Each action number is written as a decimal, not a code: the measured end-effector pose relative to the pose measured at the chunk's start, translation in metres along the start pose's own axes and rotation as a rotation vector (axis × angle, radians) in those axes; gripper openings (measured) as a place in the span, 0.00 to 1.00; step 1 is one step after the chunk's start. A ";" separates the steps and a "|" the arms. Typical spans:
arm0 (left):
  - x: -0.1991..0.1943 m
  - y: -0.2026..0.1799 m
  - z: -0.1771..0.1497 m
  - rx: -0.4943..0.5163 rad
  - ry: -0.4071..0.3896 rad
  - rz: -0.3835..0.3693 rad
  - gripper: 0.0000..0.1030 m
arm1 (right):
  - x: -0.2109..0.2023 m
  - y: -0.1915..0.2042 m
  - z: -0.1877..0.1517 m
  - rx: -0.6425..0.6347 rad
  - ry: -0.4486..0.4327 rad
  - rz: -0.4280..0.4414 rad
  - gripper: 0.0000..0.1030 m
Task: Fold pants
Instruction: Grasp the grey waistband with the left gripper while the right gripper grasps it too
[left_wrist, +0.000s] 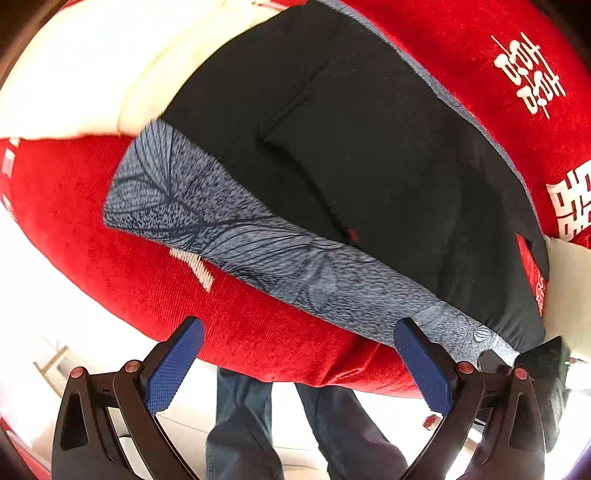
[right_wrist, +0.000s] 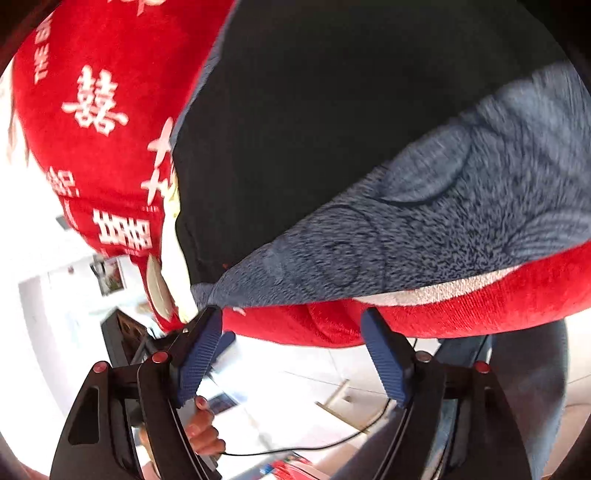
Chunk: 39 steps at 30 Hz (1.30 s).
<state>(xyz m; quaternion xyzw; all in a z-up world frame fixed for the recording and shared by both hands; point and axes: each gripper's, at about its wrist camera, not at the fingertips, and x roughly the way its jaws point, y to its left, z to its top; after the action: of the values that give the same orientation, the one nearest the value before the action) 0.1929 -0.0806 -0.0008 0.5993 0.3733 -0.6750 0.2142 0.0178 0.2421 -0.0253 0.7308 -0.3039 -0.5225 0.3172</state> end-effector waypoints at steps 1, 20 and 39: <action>0.004 0.007 0.002 -0.001 0.002 -0.019 1.00 | 0.002 -0.006 0.000 0.011 -0.012 0.010 0.78; 0.008 0.102 0.004 -0.146 -0.013 -0.186 0.98 | -0.006 -0.029 0.022 0.206 -0.110 0.310 0.11; -0.037 0.083 0.041 -0.091 -0.067 -0.232 0.12 | -0.043 0.024 0.031 0.058 -0.096 0.195 0.08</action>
<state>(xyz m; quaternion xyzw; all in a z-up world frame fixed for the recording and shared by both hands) 0.2341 -0.1699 0.0146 0.5191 0.4629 -0.6971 0.1741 -0.0259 0.2562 0.0108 0.6807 -0.4033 -0.5147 0.3304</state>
